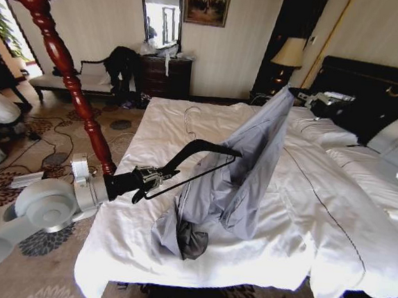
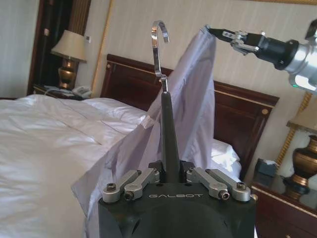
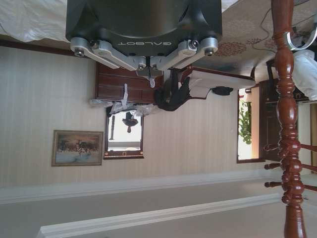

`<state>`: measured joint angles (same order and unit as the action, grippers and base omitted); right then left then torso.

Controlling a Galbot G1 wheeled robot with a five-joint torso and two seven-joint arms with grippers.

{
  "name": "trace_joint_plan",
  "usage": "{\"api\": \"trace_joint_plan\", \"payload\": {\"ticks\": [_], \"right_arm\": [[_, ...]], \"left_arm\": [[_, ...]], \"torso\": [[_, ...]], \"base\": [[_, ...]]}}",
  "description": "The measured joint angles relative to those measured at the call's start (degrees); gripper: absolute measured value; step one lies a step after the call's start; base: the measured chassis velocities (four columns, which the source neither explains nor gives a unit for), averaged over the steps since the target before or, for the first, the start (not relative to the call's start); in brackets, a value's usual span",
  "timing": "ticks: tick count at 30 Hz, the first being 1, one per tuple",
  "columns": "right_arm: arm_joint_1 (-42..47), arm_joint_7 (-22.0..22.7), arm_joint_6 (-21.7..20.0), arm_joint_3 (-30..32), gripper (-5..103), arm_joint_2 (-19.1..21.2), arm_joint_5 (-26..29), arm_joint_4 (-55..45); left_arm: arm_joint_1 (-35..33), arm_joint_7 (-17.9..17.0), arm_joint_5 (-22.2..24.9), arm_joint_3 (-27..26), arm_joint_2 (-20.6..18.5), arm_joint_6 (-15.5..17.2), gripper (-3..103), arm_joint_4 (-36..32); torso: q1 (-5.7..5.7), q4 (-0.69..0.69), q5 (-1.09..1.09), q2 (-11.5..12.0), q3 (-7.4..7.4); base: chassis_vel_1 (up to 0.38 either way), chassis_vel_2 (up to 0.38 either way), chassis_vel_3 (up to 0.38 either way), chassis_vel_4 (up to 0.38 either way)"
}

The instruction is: Pick up the clothes from the bed and hang them on the clothes hanger.

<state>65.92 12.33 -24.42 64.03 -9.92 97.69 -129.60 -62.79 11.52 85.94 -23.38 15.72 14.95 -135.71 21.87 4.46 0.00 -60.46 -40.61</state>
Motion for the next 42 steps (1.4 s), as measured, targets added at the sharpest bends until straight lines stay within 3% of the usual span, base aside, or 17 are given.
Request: {"api": "trace_joint_plan", "payload": {"ticks": [9, 14, 16, 21, 26, 34, 42], "right_arm": [[-0.9, 0.2, 0.1, 0.1, 0, 0.6, 2.1, -0.7], [-1.7, 0.2, 0.6, -0.1, 0, 1.1, 4.9, -3.3], [-2.4, -0.3, 0.8, -0.1, 0, 1.4, 6.4, -4.8], [-2.9, -0.3, 0.8, 0.4, 0, 1.2, 7.8, -6.8], [-2.7, -0.3, 0.7, 0.6, 0, 0.3, 7.9, -6.2], [-2.3, -1.2, 0.6, 0.5, 0, 0.2, 5.6, -2.4], [-3.1, -1.2, 0.7, 0.4, 0, 0.3, 7.0, -3.4]], "left_arm": [[2.7, 0.2, 0.8, 3.7, 1.1, 0.2, 18, -2.2], [5.4, -0.3, -1.6, 8.5, 2.8, 0.2, 18, -1.7], [10.4, -1.3, -3.0, 14.4, 4.0, -0.1, 18, -0.8], [20.5, -3.5, -2.4, 21.2, 6.9, -0.1, 18, 1.5], [20.3, -3.2, -1.1, 19.3, 5.2, 0.0, 18, 2.5], [16.5, -1.4, 0.2, 15.4, 1.6, 0.1, 18, 2.3], [17.6, -1.7, 1.8, 14.2, 2.1, 0.1, 18, 4.0]], "torso": [[0.00, 0.01, 0.00, 0.0, 0.00], [0.01, 0.00, -0.01, 0.0, -0.01], [0.00, -0.01, 0.00, 0.0, -0.01], [0.02, 0.05, -0.01, 0.0, -0.01], [0.02, -0.02, 0.01, 0.0, -0.01], [0.02, 0.01, 0.01, 0.0, -0.01], [0.02, 0.00, 0.00, 0.0, -0.01]], "base": [[0.000, 0.000, 0.000, 0.000], [0.000, 0.000, 0.000, 0.000], [0.000, 0.000, 0.000, 0.000], [0.000, 0.000, 0.000, 0.000], [0.000, 0.000, 0.000, 0.000], [0.000, 0.000, 0.000, 0.000], [0.000, 0.000, 0.000, 0.000]]}}
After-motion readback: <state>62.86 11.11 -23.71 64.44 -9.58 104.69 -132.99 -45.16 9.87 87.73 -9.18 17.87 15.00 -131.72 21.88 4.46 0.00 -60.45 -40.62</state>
